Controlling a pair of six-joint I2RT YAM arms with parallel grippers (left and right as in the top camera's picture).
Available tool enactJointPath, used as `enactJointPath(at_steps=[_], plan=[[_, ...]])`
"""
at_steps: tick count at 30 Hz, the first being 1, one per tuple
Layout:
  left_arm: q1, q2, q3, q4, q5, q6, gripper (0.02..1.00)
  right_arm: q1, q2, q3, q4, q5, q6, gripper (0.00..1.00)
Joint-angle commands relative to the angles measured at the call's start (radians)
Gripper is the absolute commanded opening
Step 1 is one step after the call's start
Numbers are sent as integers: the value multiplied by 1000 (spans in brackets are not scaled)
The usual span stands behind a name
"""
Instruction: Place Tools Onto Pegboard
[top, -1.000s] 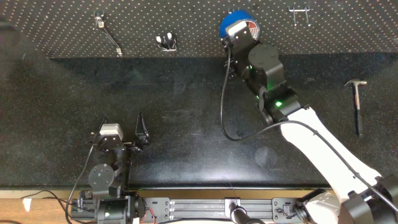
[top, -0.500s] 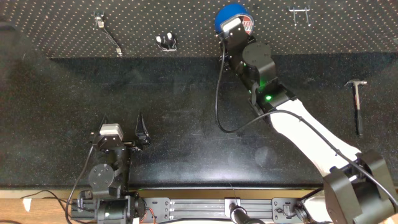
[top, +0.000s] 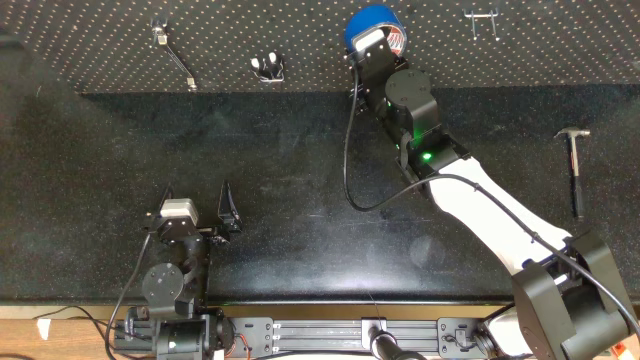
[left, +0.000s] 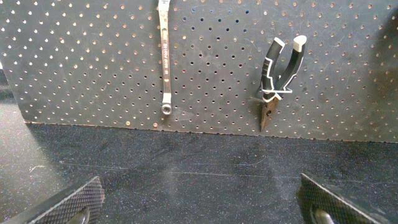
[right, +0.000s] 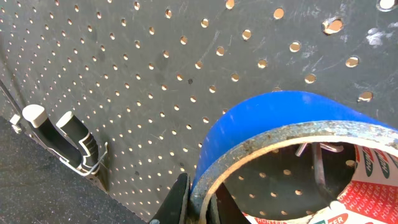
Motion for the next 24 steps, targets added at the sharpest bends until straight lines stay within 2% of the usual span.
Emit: enactJointPath(at_steps=[1, 2, 4, 5, 8, 11, 24], plan=[[4, -10, -1, -8, 11, 12, 996, 2, 16, 0, 11, 12, -10, 77], [4, -10, -1, -8, 11, 12, 996, 2, 16, 0, 10, 6, -10, 77], [4, -10, -1, -8, 11, 12, 996, 2, 16, 0, 10, -11, -10, 161], [4, -10, -1, -8, 11, 12, 996, 2, 16, 0, 10, -19, -10, 169], [4, -10, -1, -8, 11, 12, 996, 8, 16, 0, 10, -37, -11, 345], [4, -10, -1, -8, 11, 12, 996, 11, 16, 0, 1, -53, -10, 393], [4, -10, -1, -8, 11, 12, 996, 11, -39, 0, -150, -67, -10, 395]])
